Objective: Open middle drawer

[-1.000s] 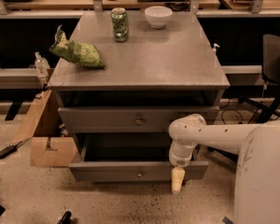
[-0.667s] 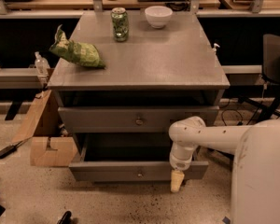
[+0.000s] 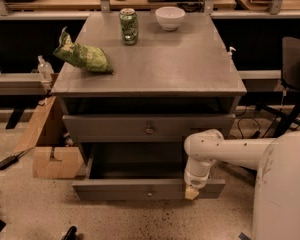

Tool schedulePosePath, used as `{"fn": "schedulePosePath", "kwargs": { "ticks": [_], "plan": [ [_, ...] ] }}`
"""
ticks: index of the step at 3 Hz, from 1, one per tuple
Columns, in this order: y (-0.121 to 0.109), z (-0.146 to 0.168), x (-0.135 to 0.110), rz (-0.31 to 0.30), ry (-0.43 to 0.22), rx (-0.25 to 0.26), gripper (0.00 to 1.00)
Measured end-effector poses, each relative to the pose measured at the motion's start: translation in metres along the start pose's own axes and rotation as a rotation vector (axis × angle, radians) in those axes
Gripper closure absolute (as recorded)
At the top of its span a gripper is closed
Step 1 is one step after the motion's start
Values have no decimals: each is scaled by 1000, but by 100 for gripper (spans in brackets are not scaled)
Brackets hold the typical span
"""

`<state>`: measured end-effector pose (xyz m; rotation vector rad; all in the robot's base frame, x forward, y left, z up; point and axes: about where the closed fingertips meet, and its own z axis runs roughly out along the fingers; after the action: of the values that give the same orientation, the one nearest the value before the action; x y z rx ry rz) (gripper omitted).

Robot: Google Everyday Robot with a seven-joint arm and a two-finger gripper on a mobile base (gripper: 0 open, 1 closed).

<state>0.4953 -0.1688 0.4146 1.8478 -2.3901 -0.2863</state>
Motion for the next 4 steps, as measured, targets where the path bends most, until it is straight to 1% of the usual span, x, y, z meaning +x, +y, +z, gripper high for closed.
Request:
{"fn": "schedulePosePath", "kwargs": {
  "ticks": [1,2,3,4],
  "plan": [
    [0,0,0,0,0,0,96],
    [16,-7,0,30,9,-11,100],
    [16,-7,0,30,9,-11,100],
    [32,-15,-1,54,19,-23,100]
  ]
}}
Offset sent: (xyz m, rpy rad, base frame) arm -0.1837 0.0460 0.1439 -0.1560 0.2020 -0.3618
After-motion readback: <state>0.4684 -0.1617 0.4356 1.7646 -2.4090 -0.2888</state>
